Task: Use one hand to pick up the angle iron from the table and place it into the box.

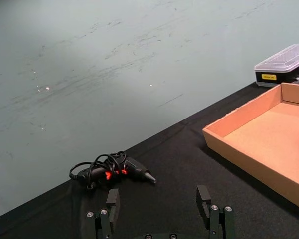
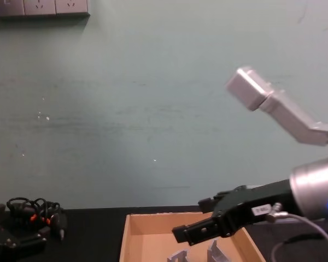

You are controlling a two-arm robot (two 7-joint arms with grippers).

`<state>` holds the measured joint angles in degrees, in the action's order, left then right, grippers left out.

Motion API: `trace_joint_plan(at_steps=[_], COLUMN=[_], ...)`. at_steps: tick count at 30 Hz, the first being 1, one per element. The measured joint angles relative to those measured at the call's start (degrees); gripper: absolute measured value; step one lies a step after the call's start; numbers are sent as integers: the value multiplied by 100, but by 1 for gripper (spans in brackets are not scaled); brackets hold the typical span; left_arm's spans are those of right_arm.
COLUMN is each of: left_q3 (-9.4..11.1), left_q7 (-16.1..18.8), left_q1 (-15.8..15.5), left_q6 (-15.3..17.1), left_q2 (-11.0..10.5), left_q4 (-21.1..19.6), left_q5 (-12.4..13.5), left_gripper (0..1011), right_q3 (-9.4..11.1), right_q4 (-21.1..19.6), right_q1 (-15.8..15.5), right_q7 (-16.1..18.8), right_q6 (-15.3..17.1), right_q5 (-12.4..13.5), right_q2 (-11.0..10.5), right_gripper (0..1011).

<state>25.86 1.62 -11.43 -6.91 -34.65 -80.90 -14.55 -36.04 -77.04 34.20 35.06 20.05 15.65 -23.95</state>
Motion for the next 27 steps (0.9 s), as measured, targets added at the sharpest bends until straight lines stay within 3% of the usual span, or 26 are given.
trace_joint_plan(at_steps=[5, 13, 14, 27], left_q3=[0, 0, 0, 0], left_q7=[0, 0, 0, 0], left_q1=[0, 0, 0, 0], left_q6=[0, 0, 0, 0], left_q2=[0, 0, 0, 0], left_q4=[0, 0, 0, 0], left_q5=[0, 0, 0, 0], left_gripper=[1011, 1011, 1011, 1011], right_q3=[185, 414, 468, 642], right_q4=[-758, -1572, -1799, -2499], right_q1=[-462, -1197, -1432, -2355], right_q7=[-144, -357, -418, -574], right_q6=[57, 34, 18, 21], right_q5=[152, 401, 472, 737], right_q2=[-365, -766, -887, -1399], right_gripper=[1000, 1000, 1000, 1000])
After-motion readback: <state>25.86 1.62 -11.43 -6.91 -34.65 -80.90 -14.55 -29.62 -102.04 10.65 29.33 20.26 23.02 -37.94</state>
